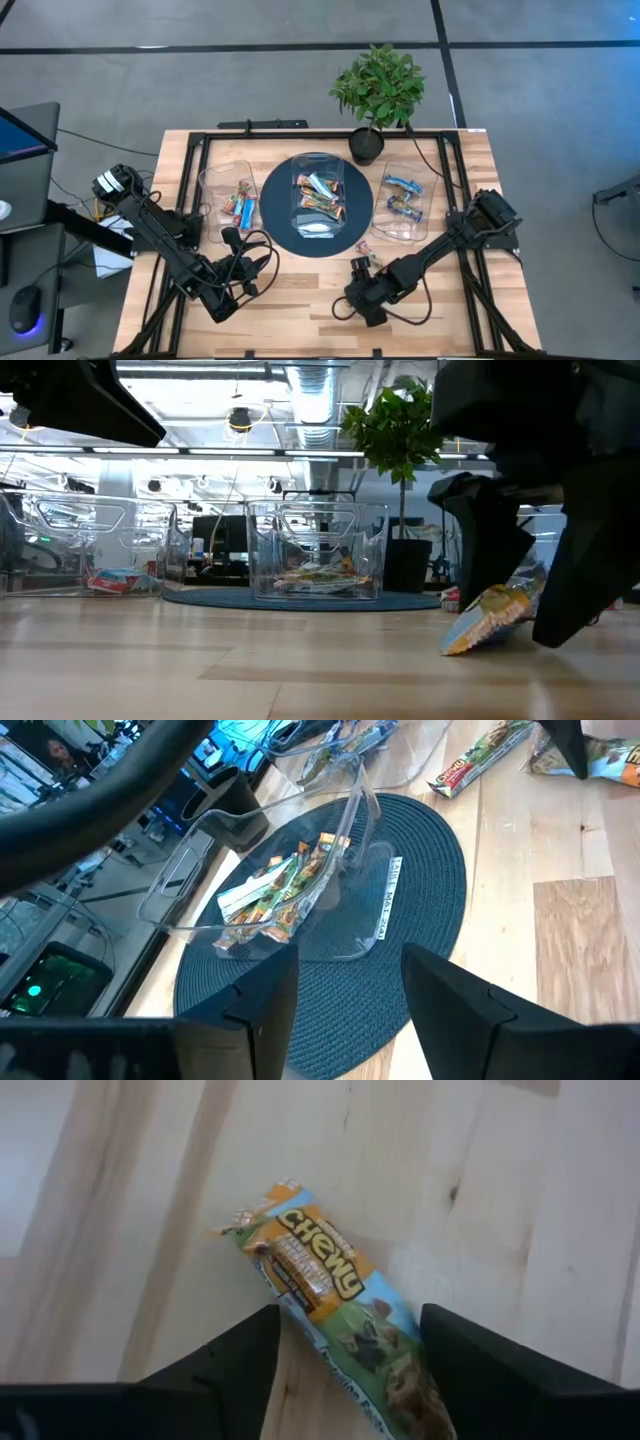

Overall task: Pick and place Granola Bars by type
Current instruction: Put the yellow granola bar into the middle transparent bin

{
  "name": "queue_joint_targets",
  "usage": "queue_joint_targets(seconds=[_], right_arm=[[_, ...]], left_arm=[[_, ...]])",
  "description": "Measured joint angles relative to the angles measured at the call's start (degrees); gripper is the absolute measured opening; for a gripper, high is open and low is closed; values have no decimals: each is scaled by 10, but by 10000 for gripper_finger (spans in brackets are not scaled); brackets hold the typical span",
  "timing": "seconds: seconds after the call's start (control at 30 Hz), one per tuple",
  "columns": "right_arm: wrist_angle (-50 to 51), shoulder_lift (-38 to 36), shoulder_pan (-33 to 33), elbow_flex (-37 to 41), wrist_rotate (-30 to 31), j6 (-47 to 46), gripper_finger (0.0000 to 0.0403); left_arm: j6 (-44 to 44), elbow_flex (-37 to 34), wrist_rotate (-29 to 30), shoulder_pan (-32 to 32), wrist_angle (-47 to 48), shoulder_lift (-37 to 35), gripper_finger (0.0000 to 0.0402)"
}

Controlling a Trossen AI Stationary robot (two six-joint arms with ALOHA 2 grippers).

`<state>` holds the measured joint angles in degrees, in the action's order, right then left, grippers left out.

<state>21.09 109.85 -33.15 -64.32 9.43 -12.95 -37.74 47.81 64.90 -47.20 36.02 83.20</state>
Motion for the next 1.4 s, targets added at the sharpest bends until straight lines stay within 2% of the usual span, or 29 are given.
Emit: queue_joint_targets(seconds=[0.13,0.3,0.57,0.73,0.83,1.03,1.2,1.3,1.4], right_arm=[[8,8,2,-2,-2,-9,231],[18,8,3,-5,-9,-53,200],[59,11,3,-56,-3,-50,111],[77,11,3,-93,24,-16,63],[99,11,3,-123,67,10,51],[149,11,25,-192,216,25,51],[179,10,81,-249,347,-42,50],[183,9,132,-264,369,-91,50],[184,9,189,-271,345,-111,51]], left_arm=[[0,0,0,0,0,0,174],[0,0,0,0,0,0,174],[0,0,0,0,-1,0,174],[0,0,0,0,-1,0,174],[0,0,0,0,-1,0,174],[0,0,0,0,-1,0,174],[0,0,0,0,-1,0,174],[0,0,0,0,-1,0,174],[0,0,0,0,-1,0,174]])
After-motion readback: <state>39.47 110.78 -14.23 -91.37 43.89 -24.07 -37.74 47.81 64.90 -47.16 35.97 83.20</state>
